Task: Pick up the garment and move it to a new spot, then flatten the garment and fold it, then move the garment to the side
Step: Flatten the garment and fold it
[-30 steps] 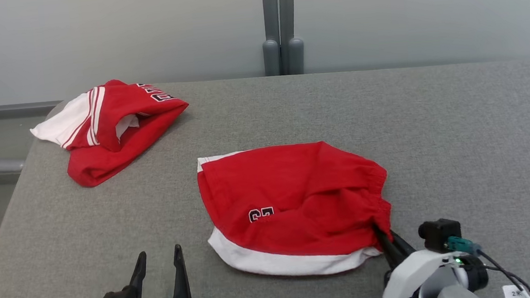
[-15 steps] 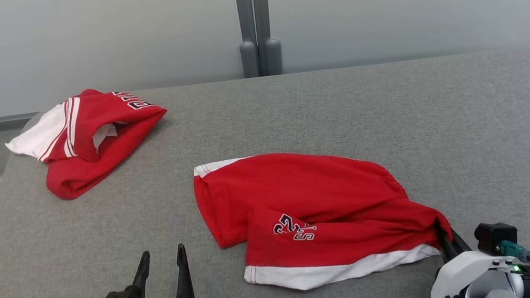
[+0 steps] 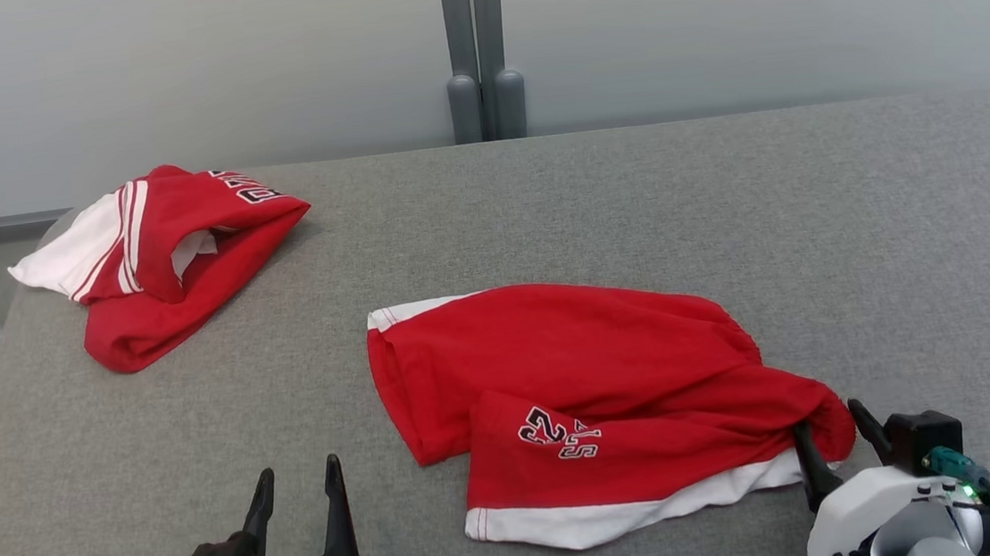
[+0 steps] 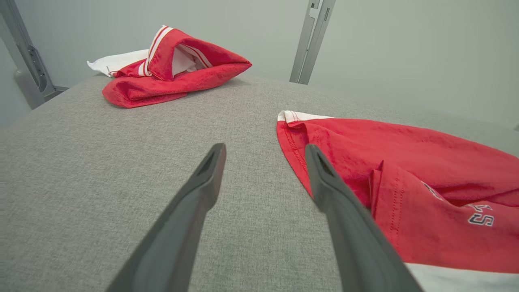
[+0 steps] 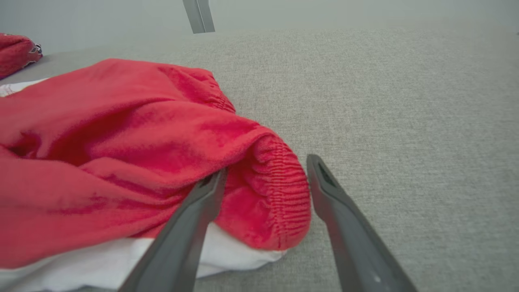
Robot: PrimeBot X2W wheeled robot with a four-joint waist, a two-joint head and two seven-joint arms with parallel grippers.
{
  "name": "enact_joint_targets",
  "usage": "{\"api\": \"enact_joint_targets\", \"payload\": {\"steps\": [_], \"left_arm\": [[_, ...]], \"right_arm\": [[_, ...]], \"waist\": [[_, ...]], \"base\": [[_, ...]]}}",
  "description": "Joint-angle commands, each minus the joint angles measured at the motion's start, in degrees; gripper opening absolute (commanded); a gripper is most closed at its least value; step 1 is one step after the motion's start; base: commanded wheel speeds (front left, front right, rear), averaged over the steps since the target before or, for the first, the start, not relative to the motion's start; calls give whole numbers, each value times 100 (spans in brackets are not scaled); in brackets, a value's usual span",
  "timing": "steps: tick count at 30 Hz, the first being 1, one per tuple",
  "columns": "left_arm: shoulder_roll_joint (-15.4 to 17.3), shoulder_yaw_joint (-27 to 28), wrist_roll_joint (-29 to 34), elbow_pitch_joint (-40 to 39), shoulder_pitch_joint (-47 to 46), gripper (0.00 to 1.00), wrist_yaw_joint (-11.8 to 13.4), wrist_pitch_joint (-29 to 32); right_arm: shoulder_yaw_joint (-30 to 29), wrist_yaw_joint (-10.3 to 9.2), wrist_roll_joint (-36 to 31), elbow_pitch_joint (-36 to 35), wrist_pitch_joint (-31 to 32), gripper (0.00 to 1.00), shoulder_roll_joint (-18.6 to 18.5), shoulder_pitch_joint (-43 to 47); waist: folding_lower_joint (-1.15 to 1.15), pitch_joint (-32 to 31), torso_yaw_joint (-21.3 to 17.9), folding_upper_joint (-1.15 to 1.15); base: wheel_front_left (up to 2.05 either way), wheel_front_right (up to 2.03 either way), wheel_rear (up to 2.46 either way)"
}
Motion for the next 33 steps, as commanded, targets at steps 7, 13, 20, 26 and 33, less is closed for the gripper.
{"api": "enact_joint_targets", "payload": {"steps": [7,13,20,26,33], "left_arm": [[15,78,14,-63,111,100,-22,-2],[16,-5,17,-173,130,100,-65,-3],[16,-149,-33,-327,265,100,-79,-3],[16,-176,-94,-424,464,100,-59,-3],[16,-210,-138,-472,589,100,-3,-2]], "right_arm": [[315,-2,128,-1343,-18,100,-20,964],[256,-2,108,-1902,-18,100,-16,1204],[371,-2,273,-2260,-19,100,-16,1074],[478,-2,383,-2382,-19,100,-18,1119],[488,-2,388,-2413,-19,100,-18,1168]], "waist": [[0,-142,-272,0],[0,-274,-394,0],[0,-499,-417,0],[0,-665,-384,0],[0,-728,-361,0]], "base": [[0,0,0],[0,0,0],[0,0,0],[0,0,0],[0,0,0]]}}
